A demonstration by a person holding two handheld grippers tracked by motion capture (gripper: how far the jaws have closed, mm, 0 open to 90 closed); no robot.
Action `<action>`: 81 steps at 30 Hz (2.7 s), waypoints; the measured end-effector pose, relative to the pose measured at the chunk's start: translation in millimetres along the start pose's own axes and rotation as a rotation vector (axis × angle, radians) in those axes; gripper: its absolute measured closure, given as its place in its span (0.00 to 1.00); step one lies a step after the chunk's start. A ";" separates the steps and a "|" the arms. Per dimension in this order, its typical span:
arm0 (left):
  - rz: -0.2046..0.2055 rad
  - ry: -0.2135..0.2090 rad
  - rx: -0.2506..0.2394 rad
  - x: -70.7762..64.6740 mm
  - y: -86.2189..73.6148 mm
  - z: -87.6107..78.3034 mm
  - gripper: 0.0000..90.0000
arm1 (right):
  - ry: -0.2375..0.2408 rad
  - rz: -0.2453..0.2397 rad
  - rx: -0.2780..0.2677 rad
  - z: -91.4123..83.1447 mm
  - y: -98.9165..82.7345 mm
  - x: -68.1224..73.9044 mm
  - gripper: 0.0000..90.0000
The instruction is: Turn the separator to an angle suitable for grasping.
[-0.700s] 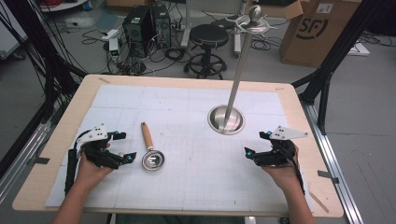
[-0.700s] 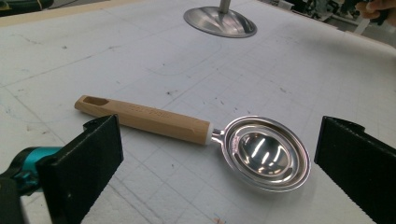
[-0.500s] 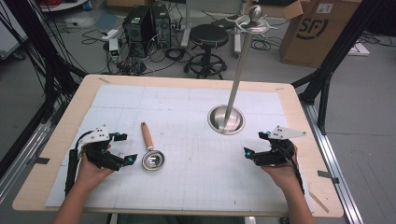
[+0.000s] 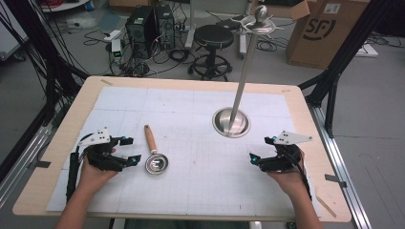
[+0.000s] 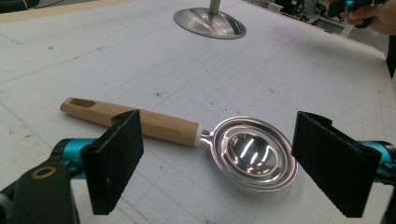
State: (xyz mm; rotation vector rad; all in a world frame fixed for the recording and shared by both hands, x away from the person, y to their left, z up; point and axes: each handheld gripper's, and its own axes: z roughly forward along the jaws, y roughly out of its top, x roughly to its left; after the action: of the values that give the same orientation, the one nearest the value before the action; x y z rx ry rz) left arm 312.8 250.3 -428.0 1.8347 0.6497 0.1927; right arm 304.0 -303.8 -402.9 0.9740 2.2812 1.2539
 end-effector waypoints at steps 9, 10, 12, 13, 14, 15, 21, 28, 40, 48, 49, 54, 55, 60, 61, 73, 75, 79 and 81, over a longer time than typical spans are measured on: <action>0.000 0.006 0.015 -1.6 6.1 1.1 0.39 | 0.009 0.004 0.001 2.1 -0.2 -3.8 0.11; 0.001 0.008 0.018 -0.9 7.7 2.2 0.41 | 0.011 0.007 -0.001 2.7 -0.3 -4.2 0.11; -0.001 0.015 0.022 -0.2 11.5 5.1 0.42 | 0.014 0.008 -0.001 3.3 -0.4 -4.7 0.11; -0.003 0.016 0.018 0.3 13.2 6.8 0.44 | 0.016 0.010 0.000 3.5 -0.4 -4.7 0.11; -0.005 0.017 0.018 1.3 15.0 8.6 0.46 | 0.013 0.010 0.000 3.6 -0.3 -4.8 0.11; -0.009 0.019 0.024 2.1 17.1 10.5 0.47 | 0.013 0.005 -0.003 3.7 -0.3 -5.4 0.11; 0.012 0.029 0.065 7.4 32.9 21.9 0.51 | 0.012 0.008 0.005 4.7 -0.3 -5.1 0.12; 0.003 0.059 0.100 15.1 44.7 35.2 0.55 | 0.017 -0.003 0.022 8.3 -0.4 -3.0 0.12; -0.002 0.079 0.173 24.5 57.3 57.9 0.65 | 0.014 -0.008 0.022 8.3 -0.1 -2.0 0.12; -0.069 0.127 0.183 37.8 53.6 66.2 0.73 | 0.013 -0.005 0.015 7.5 0.0 -2.4 0.12; -0.072 0.130 0.189 39.5 52.5 67.1 0.73 | 0.013 -0.006 0.017 7.7 0.0 -2.2 0.12; -0.050 0.162 0.230 44.8 48.1 71.7 0.77 | 0.016 -0.014 0.025 10.0 0.2 -0.6 0.12; -0.046 0.164 0.232 45.8 47.6 72.7 0.79 | 0.015 -0.013 0.027 10.3 0.3 -0.5 0.12; -0.016 0.206 0.253 50.3 46.5 78.0 0.84 | 0.014 -0.011 0.036 11.9 -0.2 -0.8 0.12; -0.018 0.213 0.258 51.1 45.8 78.8 0.86 | 0.014 -0.010 0.038 12.2 -0.2 -0.2 0.12; -0.025 0.222 0.280 60.3 39.3 87.2 0.93 | 0.023 -0.019 0.059 18.2 -0.6 1.3 0.12; -0.024 0.228 0.284 62.0 38.3 88.0 0.94 | 0.025 -0.022 0.061 18.4 -0.8 2.0 0.12; -0.020 0.230 0.282 63.6 37.5 86.9 0.95 | 0.026 -0.031 0.066 19.9 -0.6 2.8 0.12; -0.009 0.227 0.294 63.5 37.3 87.0 0.95 | 0.026 -0.031 0.065 20.6 -0.5 2.3 0.12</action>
State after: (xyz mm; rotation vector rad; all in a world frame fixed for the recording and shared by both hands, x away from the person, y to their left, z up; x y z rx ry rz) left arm 416.3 203.3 -436.9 2.1094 0.8817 0.3164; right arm 314.5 -290.1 -414.5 0.9467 2.3612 1.1930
